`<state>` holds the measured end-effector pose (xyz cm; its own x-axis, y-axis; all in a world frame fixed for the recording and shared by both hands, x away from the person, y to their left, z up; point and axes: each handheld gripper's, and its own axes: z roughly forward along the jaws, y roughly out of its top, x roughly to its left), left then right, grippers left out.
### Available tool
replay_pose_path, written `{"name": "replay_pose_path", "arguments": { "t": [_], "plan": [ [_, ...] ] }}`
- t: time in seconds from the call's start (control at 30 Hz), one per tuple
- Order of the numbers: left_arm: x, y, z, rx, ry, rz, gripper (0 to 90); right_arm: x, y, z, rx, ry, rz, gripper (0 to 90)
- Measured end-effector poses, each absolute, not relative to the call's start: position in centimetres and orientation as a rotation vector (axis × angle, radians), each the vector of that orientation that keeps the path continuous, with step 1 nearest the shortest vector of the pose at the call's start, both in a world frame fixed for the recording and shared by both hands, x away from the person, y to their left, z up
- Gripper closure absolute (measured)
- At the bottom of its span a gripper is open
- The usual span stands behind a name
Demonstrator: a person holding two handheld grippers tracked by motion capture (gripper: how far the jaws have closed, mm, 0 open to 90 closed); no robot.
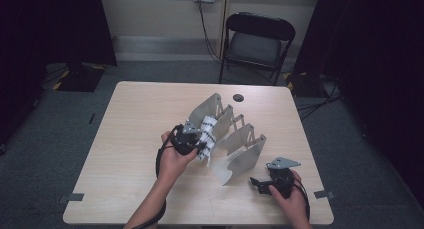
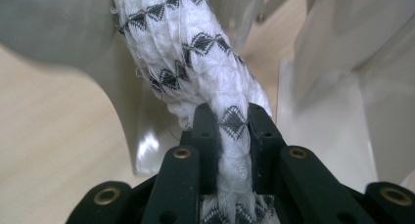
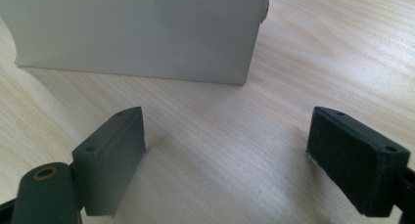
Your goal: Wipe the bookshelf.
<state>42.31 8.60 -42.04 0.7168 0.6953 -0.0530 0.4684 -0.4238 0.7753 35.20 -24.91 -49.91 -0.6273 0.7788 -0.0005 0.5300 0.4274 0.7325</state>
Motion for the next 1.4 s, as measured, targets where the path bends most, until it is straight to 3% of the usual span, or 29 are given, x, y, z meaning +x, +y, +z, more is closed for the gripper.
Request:
{"name": "replay_pose_path", "arguments": {
  "t": [0.23, 0.5, 1.4],
  "plan": [
    [43.3, 8.0, -38.3, 2.077, 0.817, 0.452, 77.5, 35.2, -24.9, -49.9, 1.123, 2.346, 1.022, 13.6],
    [44.3, 7.2, -36.2, 2.057, 0.766, 0.479, 77.5, 35.2, -24.9, -49.9, 1.124, 2.346, 1.023, 13.6],
    [46.2, 6.0, -42.0, 2.176, 0.830, 0.401, 77.4, 35.2, -24.9, -49.9, 1.124, 2.346, 1.023, 13.6]
  ]
}}
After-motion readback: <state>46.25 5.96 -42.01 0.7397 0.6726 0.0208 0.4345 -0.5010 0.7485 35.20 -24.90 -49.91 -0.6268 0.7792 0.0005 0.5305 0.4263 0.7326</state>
